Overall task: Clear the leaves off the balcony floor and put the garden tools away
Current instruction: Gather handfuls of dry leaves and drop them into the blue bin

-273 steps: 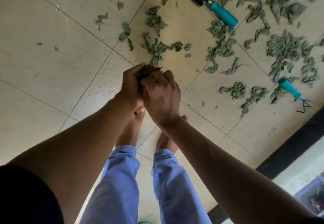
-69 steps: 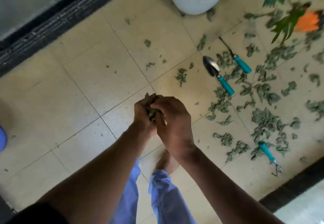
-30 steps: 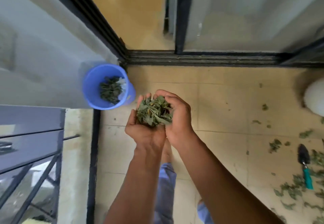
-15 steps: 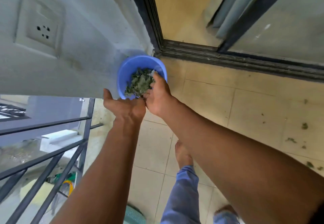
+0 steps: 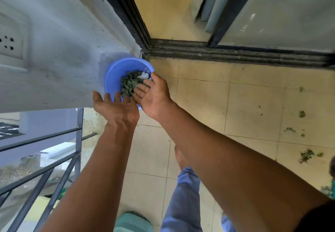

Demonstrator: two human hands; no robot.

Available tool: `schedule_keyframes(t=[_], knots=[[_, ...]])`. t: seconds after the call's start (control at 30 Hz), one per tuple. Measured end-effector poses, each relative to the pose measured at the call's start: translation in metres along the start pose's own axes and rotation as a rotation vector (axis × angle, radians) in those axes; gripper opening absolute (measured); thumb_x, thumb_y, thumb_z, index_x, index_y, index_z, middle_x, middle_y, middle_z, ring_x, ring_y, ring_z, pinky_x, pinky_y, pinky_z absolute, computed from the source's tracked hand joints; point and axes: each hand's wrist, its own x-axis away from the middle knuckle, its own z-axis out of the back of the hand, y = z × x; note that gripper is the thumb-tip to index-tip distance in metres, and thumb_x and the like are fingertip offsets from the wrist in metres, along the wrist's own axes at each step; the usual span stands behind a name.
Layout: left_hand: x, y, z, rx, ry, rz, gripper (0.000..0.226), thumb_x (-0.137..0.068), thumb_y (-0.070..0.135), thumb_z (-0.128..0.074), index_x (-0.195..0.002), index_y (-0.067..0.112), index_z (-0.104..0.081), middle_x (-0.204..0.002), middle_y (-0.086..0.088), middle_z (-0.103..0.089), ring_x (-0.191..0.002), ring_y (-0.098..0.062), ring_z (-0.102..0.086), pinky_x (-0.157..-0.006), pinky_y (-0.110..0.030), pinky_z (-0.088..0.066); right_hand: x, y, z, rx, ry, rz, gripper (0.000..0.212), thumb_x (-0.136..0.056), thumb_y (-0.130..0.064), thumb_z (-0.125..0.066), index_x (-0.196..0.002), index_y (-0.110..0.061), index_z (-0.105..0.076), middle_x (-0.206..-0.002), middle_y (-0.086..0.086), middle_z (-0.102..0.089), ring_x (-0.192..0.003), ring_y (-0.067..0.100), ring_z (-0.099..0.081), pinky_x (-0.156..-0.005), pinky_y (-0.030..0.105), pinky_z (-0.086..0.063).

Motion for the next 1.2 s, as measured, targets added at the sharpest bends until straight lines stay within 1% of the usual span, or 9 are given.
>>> schedule_keyframes(t=[0.1, 0.17, 0.27, 0.4, 0.6, 0.77, 0.87, 1.03, 1.2], knots=[[0.004, -0.008, 0.006, -0.186, -0.018, 0.018, 0.046, -0.103, 0.048, -0.046, -0.138, 0.022, -0.059, -0.142, -0.003, -0.059, -0.133, -0.030, -0.052, -0.110, -0.041, -0.040, 0.007, 0.000, 0.020, 0.144, 0.016, 0.030, 0.058, -0.109, -0.043, -0.041, -0.153, -0.005, -0.043, -0.153, 0.016, -0.049, -0.138, 0.031, -0.051, -0.113, 0.044, -0.044], [0.009, -0.025, 0.014, -0.308, -0.037, 0.063, 0.029, -0.102, 0.038, -0.051, -0.120, 0.022, -0.068, -0.125, 0.002, -0.070, -0.116, -0.024, -0.064, -0.099, -0.034, -0.048, 0.018, -0.002, 0.042, 0.260, 0.095, 0.059, 0.046, -0.106, -0.034, -0.049, -0.139, -0.004, -0.058, -0.139, 0.016, -0.063, -0.109, 0.026, -0.065, -0.090, 0.037, -0.055], [0.024, -0.063, 0.029, -0.494, -0.067, 0.151, 0.033, -0.100, 0.030, -0.057, -0.130, 0.023, -0.067, -0.115, 0.006, -0.076, -0.108, -0.017, -0.070, -0.102, -0.032, -0.051, 0.040, -0.010, 0.089, 0.373, 0.249, 0.109, 0.024, -0.102, -0.023, -0.053, -0.116, -0.008, -0.067, -0.121, 0.018, -0.072, -0.089, 0.025, -0.063, -0.070, 0.030, -0.050], [0.055, -0.129, 0.049, -0.701, -0.071, 0.242, 0.022, -0.102, 0.024, -0.052, -0.119, 0.021, -0.064, -0.116, -0.003, -0.076, -0.113, -0.021, -0.070, -0.103, -0.036, -0.052, 0.071, -0.025, 0.169, 0.360, 0.396, 0.153, 0.024, -0.102, -0.017, -0.056, -0.118, -0.004, -0.068, -0.115, 0.022, -0.072, -0.093, 0.029, -0.068, -0.068, 0.028, -0.049], [0.111, -0.246, 0.070, -1.059, -0.210, 0.332, 0.028, -0.105, 0.021, -0.044, -0.116, 0.014, -0.068, -0.111, -0.007, -0.077, -0.104, -0.026, -0.073, -0.085, -0.034, -0.056, 0.124, -0.048, 0.306, 0.417, 0.587, 0.281, 0.013, -0.093, -0.016, -0.065, -0.081, -0.016, -0.070, -0.085, 0.012, -0.075, -0.073, 0.022, -0.068, -0.071, 0.035, -0.055], [0.178, -0.357, 0.090, -1.249, -0.291, 0.420, 0.031, -0.105, 0.020, -0.042, -0.120, 0.013, -0.068, -0.111, -0.007, -0.077, -0.106, -0.026, -0.072, -0.092, -0.039, -0.057, 0.180, -0.078, 0.434, 0.564, 0.859, 0.338, 0.018, -0.082, -0.034, -0.061, -0.088, -0.021, -0.073, -0.086, 0.002, -0.077, -0.082, 0.026, -0.074, -0.081, 0.044, -0.063], [0.221, -0.422, 0.096, -1.369, -0.340, 0.441, 0.027, -0.105, 0.018, -0.047, -0.120, 0.010, -0.068, -0.114, -0.009, -0.076, -0.107, -0.028, -0.071, -0.087, -0.039, -0.057, 0.232, -0.104, 0.494, 0.627, 0.949, 0.343, 0.016, -0.091, -0.027, -0.059, -0.094, -0.021, -0.073, -0.093, -0.002, -0.076, -0.087, 0.023, -0.070, -0.077, 0.029, -0.054], [0.286, -0.513, 0.102, -1.556, -0.403, 0.316, 0.024, -0.104, 0.011, -0.048, -0.115, 0.007, -0.069, -0.111, -0.012, -0.074, -0.099, -0.026, -0.072, -0.076, -0.033, -0.056, 0.303, -0.138, 0.590, 0.745, 0.999, 0.387, 0.015, -0.093, -0.024, -0.059, -0.097, -0.022, -0.073, -0.099, -0.005, -0.075, -0.091, 0.019, -0.066, -0.074, 0.025, -0.044], [0.322, -0.583, 0.095, -1.651, -0.467, 0.275, 0.020, -0.100, 0.011, -0.052, -0.104, 0.010, -0.072, -0.099, -0.008, -0.075, -0.091, -0.020, -0.072, -0.076, -0.030, -0.057, 0.343, -0.161, 0.656, 0.754, 1.031, 0.441, 0.008, -0.087, -0.025, -0.059, -0.087, -0.025, -0.067, -0.086, -0.009, -0.073, -0.087, 0.018, -0.068, -0.073, 0.026, -0.050]])
